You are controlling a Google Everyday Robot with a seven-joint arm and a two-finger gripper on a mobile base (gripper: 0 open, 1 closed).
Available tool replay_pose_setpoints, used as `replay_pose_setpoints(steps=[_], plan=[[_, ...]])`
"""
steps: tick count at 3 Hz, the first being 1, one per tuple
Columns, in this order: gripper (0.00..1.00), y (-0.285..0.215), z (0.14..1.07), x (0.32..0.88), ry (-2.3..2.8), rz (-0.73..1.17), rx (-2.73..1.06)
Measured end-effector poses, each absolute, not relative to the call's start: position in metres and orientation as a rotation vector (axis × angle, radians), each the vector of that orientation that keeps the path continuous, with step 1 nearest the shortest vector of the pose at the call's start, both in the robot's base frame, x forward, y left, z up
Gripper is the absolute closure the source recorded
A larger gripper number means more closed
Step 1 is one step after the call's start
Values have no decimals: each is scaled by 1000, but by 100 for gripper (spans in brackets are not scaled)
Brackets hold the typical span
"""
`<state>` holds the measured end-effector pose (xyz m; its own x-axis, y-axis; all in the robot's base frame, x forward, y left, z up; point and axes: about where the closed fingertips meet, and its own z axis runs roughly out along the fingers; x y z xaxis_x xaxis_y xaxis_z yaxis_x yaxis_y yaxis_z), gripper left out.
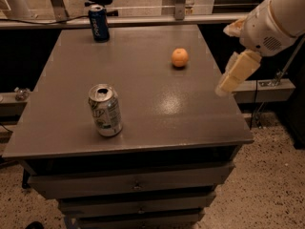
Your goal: Move orange near 7up can
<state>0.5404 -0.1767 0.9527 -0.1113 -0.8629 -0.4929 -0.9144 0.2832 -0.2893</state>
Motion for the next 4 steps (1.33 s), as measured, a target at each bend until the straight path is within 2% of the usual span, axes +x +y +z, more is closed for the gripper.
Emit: replay_pose_setpoints(steps=[2,4], plan=[[0,-152,912,620,1912,305,-1437],[0,-128,886,687,1861,418,-1294]])
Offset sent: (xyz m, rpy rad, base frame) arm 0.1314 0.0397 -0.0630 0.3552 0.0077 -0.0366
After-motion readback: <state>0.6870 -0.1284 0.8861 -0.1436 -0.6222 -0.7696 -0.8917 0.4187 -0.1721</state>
